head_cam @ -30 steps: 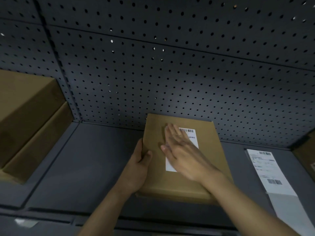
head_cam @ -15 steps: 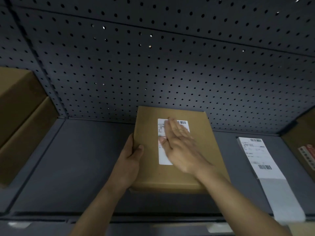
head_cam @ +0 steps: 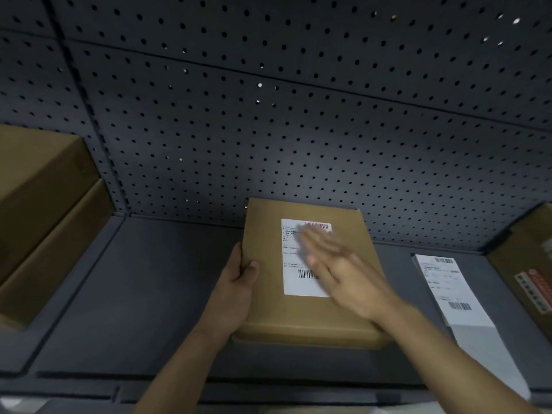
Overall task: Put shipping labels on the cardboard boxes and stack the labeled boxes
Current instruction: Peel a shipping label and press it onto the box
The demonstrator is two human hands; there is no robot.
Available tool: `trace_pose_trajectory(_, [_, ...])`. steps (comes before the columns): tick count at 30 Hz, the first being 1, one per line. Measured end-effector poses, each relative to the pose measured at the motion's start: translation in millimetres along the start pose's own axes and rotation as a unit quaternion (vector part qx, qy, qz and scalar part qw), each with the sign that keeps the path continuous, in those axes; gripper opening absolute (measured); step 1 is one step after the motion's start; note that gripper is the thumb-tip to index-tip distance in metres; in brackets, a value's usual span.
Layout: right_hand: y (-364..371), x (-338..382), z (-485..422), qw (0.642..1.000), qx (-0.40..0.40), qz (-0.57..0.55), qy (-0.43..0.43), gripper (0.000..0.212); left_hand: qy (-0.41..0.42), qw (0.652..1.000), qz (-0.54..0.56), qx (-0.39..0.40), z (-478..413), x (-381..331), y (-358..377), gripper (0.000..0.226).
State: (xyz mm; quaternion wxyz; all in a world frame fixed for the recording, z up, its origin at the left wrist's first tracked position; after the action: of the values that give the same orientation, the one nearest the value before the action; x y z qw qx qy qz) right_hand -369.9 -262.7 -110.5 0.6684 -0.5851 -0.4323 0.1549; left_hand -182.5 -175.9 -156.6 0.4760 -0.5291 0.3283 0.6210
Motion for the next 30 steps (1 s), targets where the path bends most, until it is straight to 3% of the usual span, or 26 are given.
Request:
trace_pose_trajectory(2, [6.0,7.1,27.3,0.994,0.051,0.03,-0.09,0.049,-0.005,1.0,0.003,0.001,-0.4,0.8,0.4,0.05])
trace_pose_trajectory(4, [13.6,8.7,41.1,0.987,0.092,0.065,-0.113,0.053,0.003,1.0,-0.005,0.004,-1.3,3.0,-0.4,0.045])
trace_pose_trajectory(9, [16.2,14.1,11.9,0.987,0.139,0.077,-0.028,0.077,0.003,1.0,-0.017,0.003,-4.5,7.0,-1.7,0.046])
trace_pose_trajectory(14, [7.0,-10.8,-45.0,0.989,0.137,0.037,0.052,0.075,-0.007,1.0,-0.019,0.01,-5.3,9.5,-2.8,0.052])
trace_pose_trajectory(20, [9.8,-16.3,-55.1,0.987,0.139,0.075,0.022,0.089,-0.004,1.0,-0.009,0.001,-4.5,6.3,-0.7,0.049])
trace_pose_trajectory(30, [24.0,33.0,11.6,0.979,0.16,0.105,-0.066,0.104,-0.006,1.0,-0.013,-0.023,-2.5,4.1,2.4,0.044])
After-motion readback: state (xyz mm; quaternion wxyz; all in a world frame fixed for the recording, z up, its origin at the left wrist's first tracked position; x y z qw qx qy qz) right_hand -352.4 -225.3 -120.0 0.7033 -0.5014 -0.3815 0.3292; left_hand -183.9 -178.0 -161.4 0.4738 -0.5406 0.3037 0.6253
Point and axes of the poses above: each hand's wrist, its own z-axis away from the middle knuckle, its own y-axis out of the palm, x = y × z, the point moved 1 cm from there along -z, towards the middle knuckle, and after that the axes turned 5 degrees about -z, right-handed, at the moved point
